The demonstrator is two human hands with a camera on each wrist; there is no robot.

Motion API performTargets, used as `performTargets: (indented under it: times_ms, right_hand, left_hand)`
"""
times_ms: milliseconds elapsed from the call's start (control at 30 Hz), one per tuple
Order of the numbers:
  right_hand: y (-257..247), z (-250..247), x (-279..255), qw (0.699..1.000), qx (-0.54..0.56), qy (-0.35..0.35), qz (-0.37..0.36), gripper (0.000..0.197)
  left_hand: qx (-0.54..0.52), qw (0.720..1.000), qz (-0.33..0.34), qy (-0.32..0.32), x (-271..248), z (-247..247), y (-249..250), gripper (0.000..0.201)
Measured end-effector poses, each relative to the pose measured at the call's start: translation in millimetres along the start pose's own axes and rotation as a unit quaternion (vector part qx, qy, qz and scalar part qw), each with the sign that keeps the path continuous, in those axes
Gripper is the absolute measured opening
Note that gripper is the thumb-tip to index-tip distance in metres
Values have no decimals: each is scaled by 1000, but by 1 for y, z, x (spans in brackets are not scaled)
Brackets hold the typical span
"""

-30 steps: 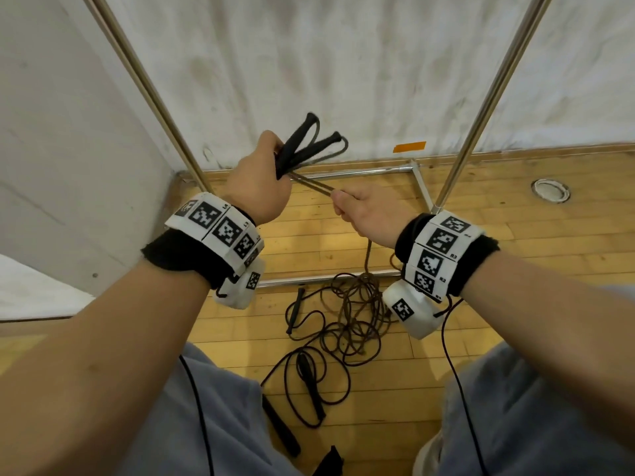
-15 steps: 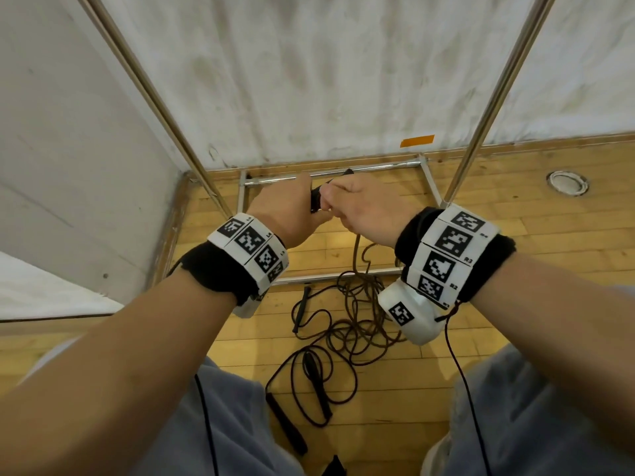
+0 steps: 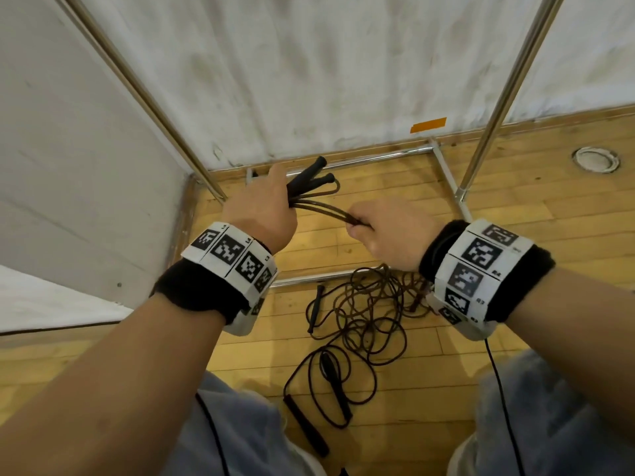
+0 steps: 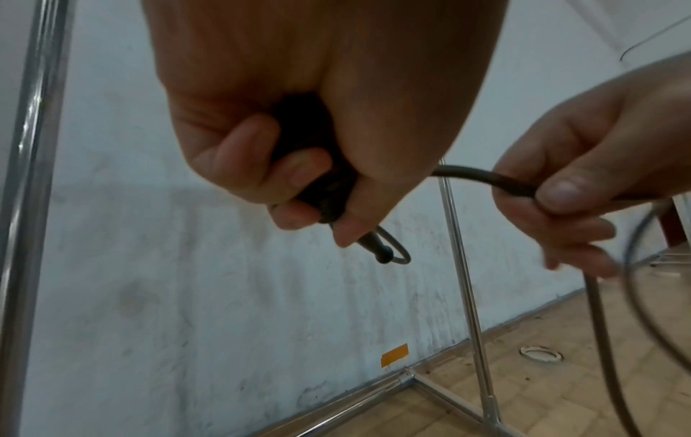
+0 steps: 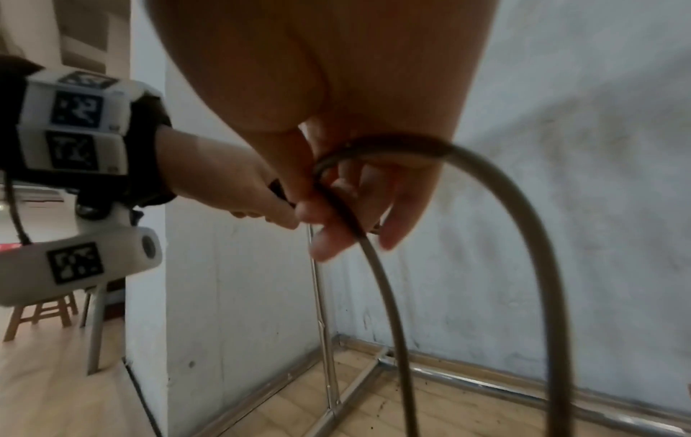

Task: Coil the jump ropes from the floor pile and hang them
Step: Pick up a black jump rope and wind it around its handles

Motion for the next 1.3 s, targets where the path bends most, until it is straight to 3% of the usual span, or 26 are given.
performTargets:
  times_ms: [67, 200, 333, 400, 467, 667, 733, 867, 1000, 1133, 1233, 1300]
  right_hand:
    - [5, -1, 3, 1000, -15, 13, 12, 18]
    - [6, -28, 7, 991, -28, 127, -5, 27]
    - [25, -51, 11, 983, 16, 183, 30, 31]
    - [38, -59, 11, 976, 85, 194, 46, 23]
    - [46, -65, 10, 962, 180, 199, 47, 13]
    - [48, -58, 14, 935, 315, 155, 43, 20]
    - [50, -50, 16, 917, 367, 143, 62, 19]
    - [39, -24, 17, 872, 482, 83, 33, 23]
    - [26, -17, 18, 885, 456, 86, 40, 38]
    - [21, -25, 14, 886, 429, 158, 73, 46]
    - [20, -28, 8, 902, 351, 227, 106, 48]
    - [18, -21, 6, 898, 364, 217, 117, 50]
  left_hand:
    - [36, 999, 3, -15, -2, 5, 0, 21]
    - [64, 994, 30, -84, -10, 26, 13, 20]
    - [-13, 983, 150, -110, -24, 27, 41, 24]
    - [-72, 970, 201, -115, -30, 16, 49, 16]
    - [-114, 960, 224, -120, -35, 4, 55, 22]
    - [-292, 936, 180, -82, -40, -24, 61, 29]
    - [-341, 925, 154, -61, -38, -32, 58, 34]
    - [-444, 886, 128, -43, -34, -43, 57, 32]
    - [-489, 866, 107, -4, -27, -50, 58, 30]
    - [-489, 864, 118, 31, -22, -54, 65, 25]
    - [-491, 862, 120, 46, -21, -53, 70, 19]
    - [-489, 864, 111, 49, -19, -51, 70, 17]
Point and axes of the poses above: each hand's wrist, its own x-axis towards the middle knuckle, its own z-axis out of the palm, y = z × x, the point moved 7 cm from there along x, towards the middle knuckle, and after that the axes turned 12 degrees about -x, right-handed, at the moved point
